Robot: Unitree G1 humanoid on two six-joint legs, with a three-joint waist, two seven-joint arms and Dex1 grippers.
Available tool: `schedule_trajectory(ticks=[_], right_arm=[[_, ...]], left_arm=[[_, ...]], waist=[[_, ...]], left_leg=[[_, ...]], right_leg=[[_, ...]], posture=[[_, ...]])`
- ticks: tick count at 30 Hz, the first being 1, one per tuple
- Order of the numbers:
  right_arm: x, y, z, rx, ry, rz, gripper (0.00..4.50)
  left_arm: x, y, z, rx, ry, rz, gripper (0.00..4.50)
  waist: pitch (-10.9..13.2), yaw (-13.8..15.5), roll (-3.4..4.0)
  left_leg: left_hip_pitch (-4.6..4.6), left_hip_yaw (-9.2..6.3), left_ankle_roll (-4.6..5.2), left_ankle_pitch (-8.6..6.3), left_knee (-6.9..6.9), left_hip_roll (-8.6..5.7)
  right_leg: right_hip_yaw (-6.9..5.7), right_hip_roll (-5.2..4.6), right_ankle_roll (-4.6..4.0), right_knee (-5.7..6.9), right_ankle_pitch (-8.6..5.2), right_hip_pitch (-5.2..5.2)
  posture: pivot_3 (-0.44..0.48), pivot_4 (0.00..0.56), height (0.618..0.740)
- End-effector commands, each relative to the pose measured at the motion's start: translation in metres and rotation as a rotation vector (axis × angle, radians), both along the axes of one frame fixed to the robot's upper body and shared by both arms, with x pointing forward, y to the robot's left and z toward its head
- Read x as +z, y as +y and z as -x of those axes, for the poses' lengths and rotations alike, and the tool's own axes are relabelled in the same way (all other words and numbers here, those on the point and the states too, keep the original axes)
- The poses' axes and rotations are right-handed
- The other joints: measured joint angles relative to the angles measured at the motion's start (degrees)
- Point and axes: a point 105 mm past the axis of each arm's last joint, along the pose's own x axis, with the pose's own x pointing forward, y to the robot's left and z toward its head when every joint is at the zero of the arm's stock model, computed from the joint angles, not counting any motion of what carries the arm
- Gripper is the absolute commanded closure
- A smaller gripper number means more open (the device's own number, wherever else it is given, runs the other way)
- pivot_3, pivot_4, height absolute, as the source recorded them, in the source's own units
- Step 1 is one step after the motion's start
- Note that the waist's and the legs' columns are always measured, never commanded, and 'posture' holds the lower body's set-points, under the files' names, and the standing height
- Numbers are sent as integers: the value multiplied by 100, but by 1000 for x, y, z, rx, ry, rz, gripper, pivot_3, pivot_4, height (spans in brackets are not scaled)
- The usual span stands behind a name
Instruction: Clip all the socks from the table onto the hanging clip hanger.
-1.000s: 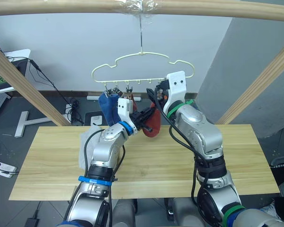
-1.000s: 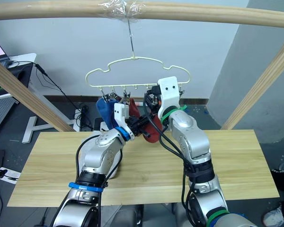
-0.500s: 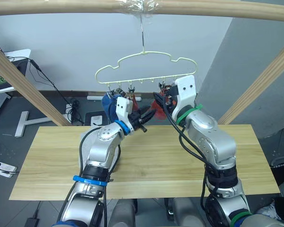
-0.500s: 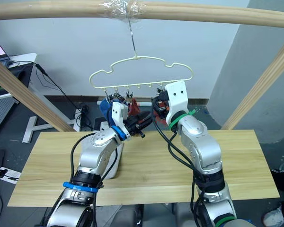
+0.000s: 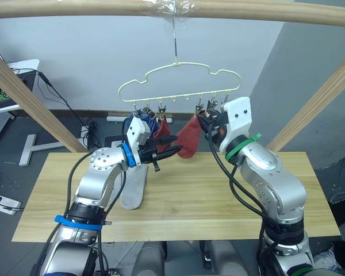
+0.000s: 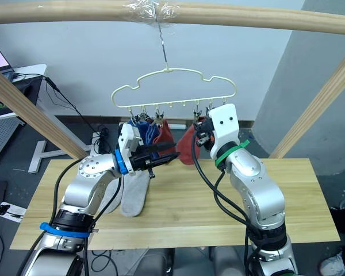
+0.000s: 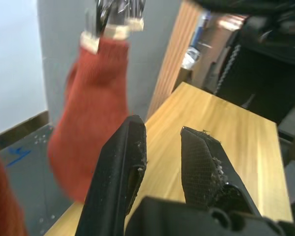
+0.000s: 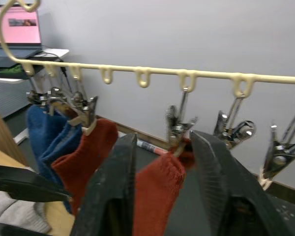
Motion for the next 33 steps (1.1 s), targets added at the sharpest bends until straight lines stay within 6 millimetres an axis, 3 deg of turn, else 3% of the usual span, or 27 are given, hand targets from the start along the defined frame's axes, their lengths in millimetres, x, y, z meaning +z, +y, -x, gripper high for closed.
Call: schedule_trajectory(ticks=[1,12,23,33], right_arm=[[10,-6,-3,-56,-42,-21,2559],[-1,-19,-25,-168,5,-17,2559],[4,-13,-43,-171,-17,-27,2559],[7,-3,-54,-166,-43,-16,2559]], left_arm=[[18,1,8,-64,-35,11,2971],[31,4,15,-162,-33,3,2971],[46,5,17,-225,-33,5,2971],[67,-9,17,-236,-36,59,2971]], waist=[[0,-1,0],[0,1,0],[0,0,0],[0,-3,0]], left_leg=[[0,0,0,0,-1,0],[-1,2,0,0,-1,0],[-2,4,0,0,-2,5],[-5,5,1,0,0,5]], right_leg=[[0,0,0,0,0,0],[1,6,0,0,0,-2],[2,26,-1,1,0,-4],[4,26,-1,2,0,-7]], posture=[[-53,231,720],[-49,223,720],[-48,223,720],[-44,226,720]])
